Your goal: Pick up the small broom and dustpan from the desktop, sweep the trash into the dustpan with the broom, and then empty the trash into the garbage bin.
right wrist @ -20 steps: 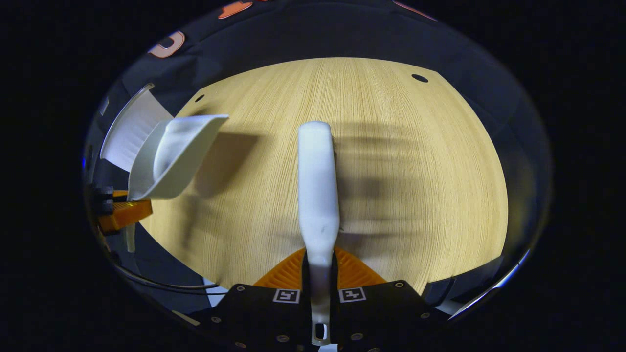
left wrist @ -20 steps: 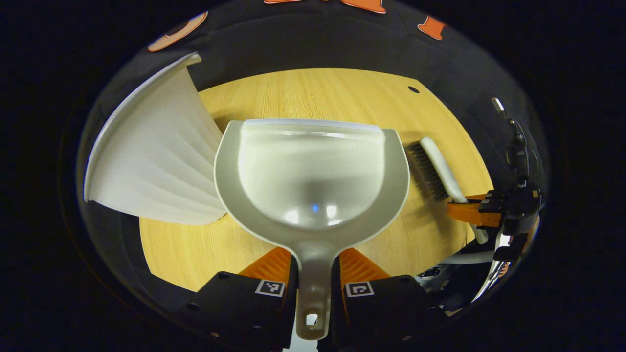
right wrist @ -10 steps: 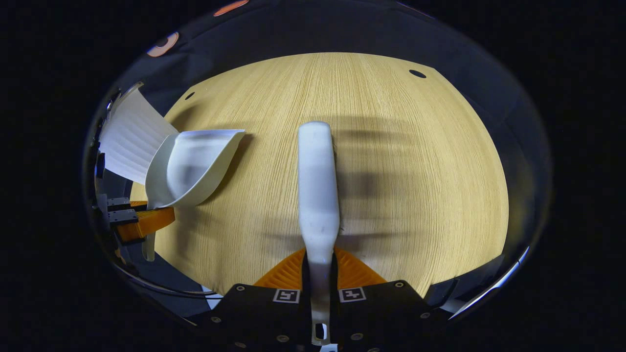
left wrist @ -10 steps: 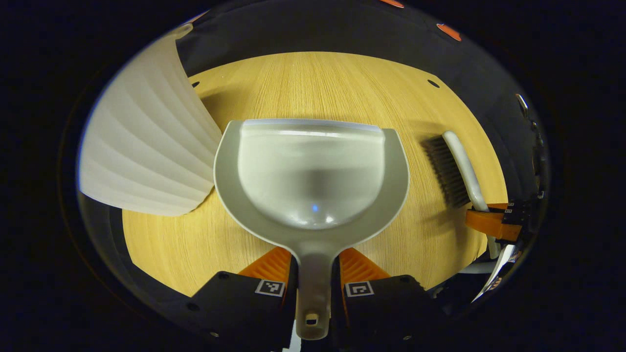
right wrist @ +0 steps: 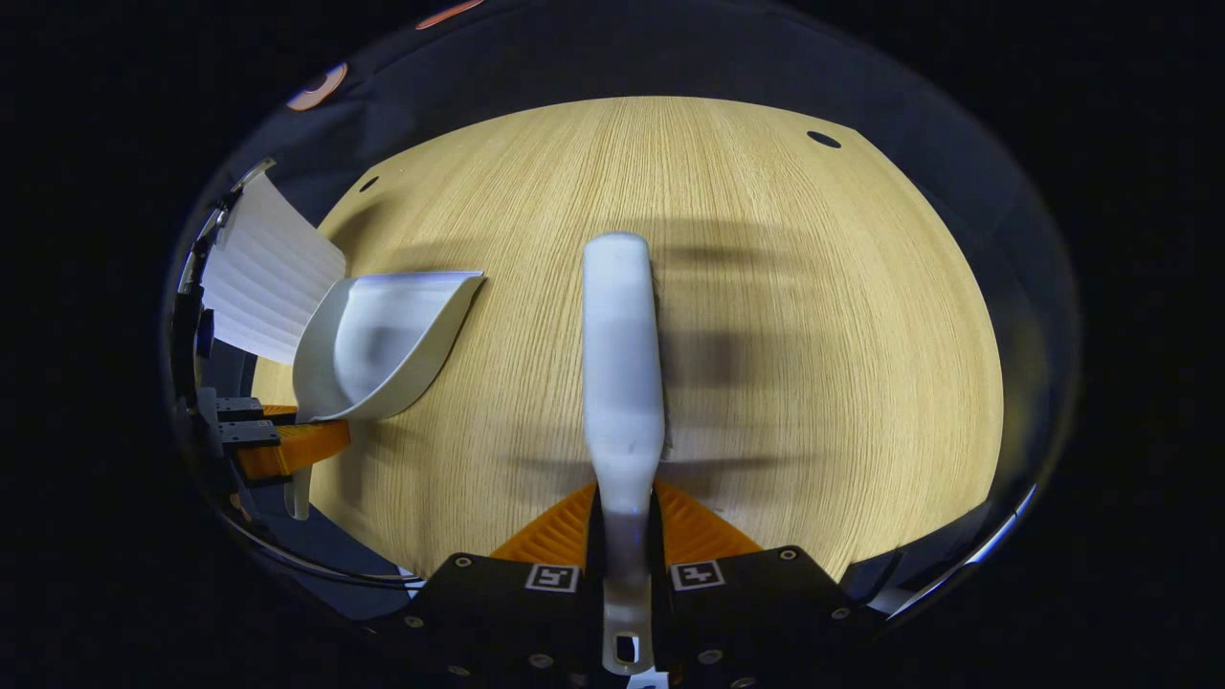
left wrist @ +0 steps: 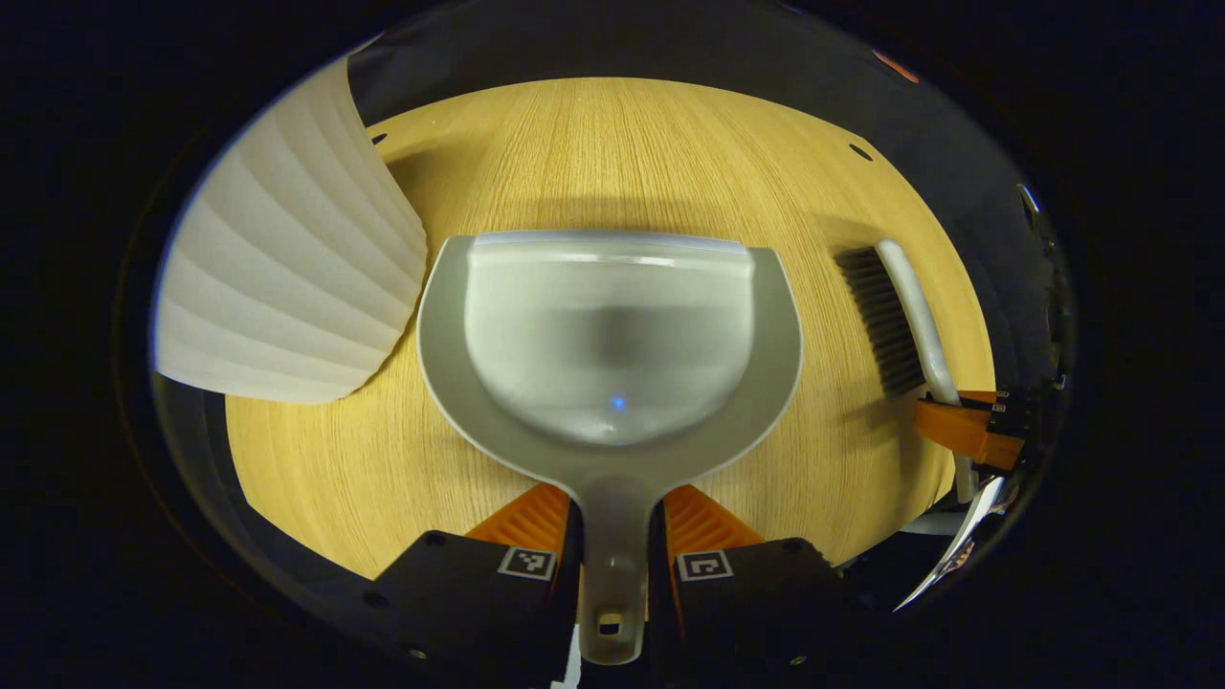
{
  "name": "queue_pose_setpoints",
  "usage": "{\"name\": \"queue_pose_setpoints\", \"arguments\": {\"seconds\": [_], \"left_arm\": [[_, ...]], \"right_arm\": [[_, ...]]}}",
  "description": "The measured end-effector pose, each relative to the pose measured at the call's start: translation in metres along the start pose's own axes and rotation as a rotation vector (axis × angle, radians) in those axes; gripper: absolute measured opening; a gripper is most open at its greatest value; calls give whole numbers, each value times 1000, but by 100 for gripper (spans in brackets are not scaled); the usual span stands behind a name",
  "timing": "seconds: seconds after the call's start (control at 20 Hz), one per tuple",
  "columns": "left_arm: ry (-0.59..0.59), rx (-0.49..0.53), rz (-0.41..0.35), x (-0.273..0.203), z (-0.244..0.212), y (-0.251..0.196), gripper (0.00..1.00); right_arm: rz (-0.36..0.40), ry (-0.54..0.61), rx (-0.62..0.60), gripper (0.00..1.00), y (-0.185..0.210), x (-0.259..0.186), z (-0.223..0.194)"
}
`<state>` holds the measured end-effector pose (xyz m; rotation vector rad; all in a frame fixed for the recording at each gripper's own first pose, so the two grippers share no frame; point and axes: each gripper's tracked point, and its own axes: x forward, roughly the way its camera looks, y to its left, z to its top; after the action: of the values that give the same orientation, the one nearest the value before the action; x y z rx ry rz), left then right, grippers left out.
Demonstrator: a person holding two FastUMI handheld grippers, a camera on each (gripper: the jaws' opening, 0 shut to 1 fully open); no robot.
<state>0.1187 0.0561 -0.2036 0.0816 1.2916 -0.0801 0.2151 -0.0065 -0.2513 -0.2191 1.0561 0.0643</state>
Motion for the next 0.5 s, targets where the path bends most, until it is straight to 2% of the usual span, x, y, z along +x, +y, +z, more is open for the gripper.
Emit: {"name": "queue_pose_setpoints", "arguments": {"seconds": [0.25,0.3,0.4,0.45,0.5], "left_arm": [[4,21,-1,0,3,-1,37],[4,23,-3,-1,3,0,38],[3,23,-9,0,1,0,67],[4,19,-9,0,0,-1,80],[-1,12,-14,1,1,0,80]], "right_arm": [[14,-1,-5,27,1,0,1],[22,2,0,19,2,1,1],[39,-1,9,60,6,-1,2],[37,-5,8,68,6,-1,2],[33,-14,7,76,4,-1,3]]}}
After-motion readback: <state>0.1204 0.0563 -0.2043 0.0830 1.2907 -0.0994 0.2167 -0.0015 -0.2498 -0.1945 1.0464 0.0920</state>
